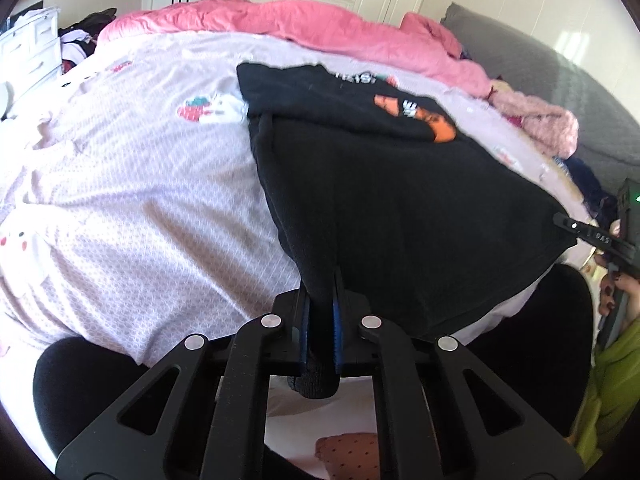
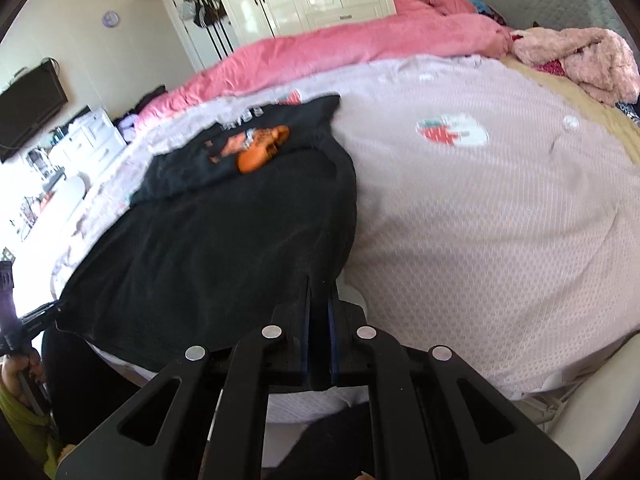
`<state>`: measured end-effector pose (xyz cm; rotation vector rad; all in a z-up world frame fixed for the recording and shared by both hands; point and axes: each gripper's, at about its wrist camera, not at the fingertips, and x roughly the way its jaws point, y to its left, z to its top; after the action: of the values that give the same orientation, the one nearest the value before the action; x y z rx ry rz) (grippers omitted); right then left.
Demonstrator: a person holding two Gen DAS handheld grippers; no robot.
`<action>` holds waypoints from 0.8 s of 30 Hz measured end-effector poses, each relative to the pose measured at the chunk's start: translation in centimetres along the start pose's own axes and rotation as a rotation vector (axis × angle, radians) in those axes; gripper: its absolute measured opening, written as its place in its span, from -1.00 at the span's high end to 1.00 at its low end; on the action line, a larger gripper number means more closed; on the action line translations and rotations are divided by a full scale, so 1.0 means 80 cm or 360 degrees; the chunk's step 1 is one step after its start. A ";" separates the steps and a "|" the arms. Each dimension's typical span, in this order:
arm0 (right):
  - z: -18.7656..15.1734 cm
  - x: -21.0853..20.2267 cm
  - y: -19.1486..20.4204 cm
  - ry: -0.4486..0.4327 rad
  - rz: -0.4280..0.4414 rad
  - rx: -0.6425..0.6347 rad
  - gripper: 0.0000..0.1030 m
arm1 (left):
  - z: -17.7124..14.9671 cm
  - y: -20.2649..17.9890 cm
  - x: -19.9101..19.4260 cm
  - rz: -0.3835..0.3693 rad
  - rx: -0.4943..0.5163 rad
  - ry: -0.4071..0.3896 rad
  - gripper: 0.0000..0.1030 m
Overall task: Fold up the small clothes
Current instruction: 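Lift the hem with both tools and fold it toward the collar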
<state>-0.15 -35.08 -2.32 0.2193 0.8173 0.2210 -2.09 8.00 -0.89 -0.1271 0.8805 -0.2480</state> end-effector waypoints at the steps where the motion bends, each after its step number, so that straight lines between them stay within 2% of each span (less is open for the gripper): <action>1: 0.003 -0.003 0.001 -0.0021 0.0015 0.0003 0.88 | 0.003 0.000 -0.001 -0.0004 -0.0004 -0.0010 0.95; 7: 0.026 -0.012 0.003 -0.0100 0.0088 0.0021 0.88 | 0.027 0.003 -0.012 -0.0035 -0.0046 -0.0082 0.95; 14: 0.052 -0.014 0.006 -0.0166 0.0107 0.0018 0.88 | 0.058 0.014 -0.013 -0.0062 -0.0124 -0.0168 0.95; 24: 0.108 0.012 0.013 -0.0236 0.0134 0.0016 0.88 | 0.106 0.036 -0.005 -0.0072 -0.0225 -0.0252 0.95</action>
<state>6.78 -34.71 3.02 0.2764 0.6631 0.2763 4.68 10.94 4.16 -0.2943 0.7376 -0.2145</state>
